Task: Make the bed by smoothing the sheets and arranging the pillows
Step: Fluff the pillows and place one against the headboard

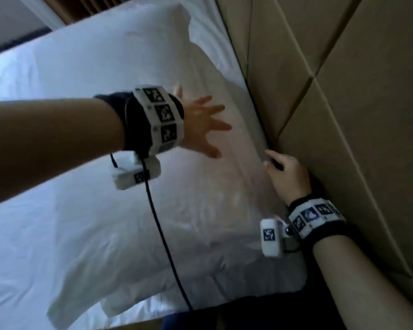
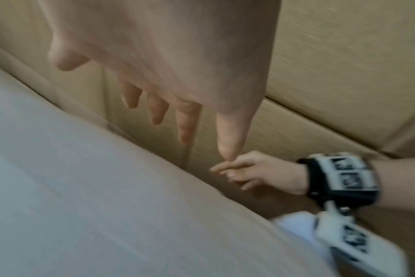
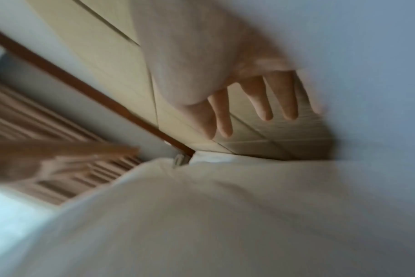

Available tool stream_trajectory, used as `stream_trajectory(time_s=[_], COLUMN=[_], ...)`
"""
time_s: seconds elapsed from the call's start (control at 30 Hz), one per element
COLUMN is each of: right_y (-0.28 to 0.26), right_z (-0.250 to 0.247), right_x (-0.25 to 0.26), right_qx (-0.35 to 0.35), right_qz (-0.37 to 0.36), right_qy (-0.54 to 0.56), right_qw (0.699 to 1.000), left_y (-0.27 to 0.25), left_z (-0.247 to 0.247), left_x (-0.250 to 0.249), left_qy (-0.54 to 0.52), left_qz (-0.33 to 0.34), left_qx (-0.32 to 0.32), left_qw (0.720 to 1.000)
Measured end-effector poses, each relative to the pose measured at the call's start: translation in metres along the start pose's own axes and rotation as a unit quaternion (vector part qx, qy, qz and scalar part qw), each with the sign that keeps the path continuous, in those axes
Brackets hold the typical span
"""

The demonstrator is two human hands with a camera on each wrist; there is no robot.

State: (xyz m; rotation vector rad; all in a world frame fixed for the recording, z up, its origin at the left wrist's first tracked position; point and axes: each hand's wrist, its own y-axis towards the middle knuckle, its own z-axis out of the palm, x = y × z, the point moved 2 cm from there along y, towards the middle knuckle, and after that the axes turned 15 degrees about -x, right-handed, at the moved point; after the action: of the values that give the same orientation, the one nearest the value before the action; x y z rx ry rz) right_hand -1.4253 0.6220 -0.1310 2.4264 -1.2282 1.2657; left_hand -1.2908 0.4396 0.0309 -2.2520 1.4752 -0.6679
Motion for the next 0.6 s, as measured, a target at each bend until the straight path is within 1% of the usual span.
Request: stream_trajectory(time_s=[0.07, 0.13, 0.17, 0.2, 0.27, 0.33, 0.43, 0.5, 0.6], right_y=[0.057, 0.111, 0.135, 0.156, 0.195, 0.222, 0.263, 0.285, 0.306], right_z=[0.021, 0.047, 0.063, 0.077, 0.105, 0.121, 0.152, 0.169, 0.190], right_x=[0.052, 0.099, 0.118, 0.135, 0.168, 0.188, 0.203, 0.206, 0.205], right_qx=[0.019, 0.047, 0.067, 0.094, 0.142, 0.175, 0.201, 0.212, 0.248], right_qz=[0.005, 0.011, 0.005, -0.006, -0.061, -0.112, -0.121, -0.122, -0.135], right_qy=[0.033, 0.036, 0.025, 0.003, -0.062, -0.136, -0.206, -0.224, -0.244], right_qw=[0.999, 0.998, 0.997, 0.996, 0.986, 0.969, 0.950, 0.943, 0.928], left_y=[0.018, 0.033, 0.038, 0.044, 0.056, 0.067, 0.085, 0.098, 0.112], left_z=[-0.022, -0.030, -0.028, -0.022, -0.009, -0.001, 0.003, 0.010, 0.032], left_x=[0.063, 0.121, 0.145, 0.165, 0.196, 0.210, 0.229, 0.239, 0.247], left_qy=[0.026, 0.011, -0.003, -0.016, -0.045, -0.051, -0.051, -0.064, -0.100], left_qz=[-0.085, -0.170, -0.196, -0.207, -0.205, -0.177, -0.147, -0.129, -0.118], left_qx=[0.001, 0.013, 0.029, 0.051, 0.082, 0.083, 0.080, 0.092, 0.106], left_qw=[0.996, 0.985, 0.980, 0.977, 0.974, 0.980, 0.985, 0.985, 0.982])
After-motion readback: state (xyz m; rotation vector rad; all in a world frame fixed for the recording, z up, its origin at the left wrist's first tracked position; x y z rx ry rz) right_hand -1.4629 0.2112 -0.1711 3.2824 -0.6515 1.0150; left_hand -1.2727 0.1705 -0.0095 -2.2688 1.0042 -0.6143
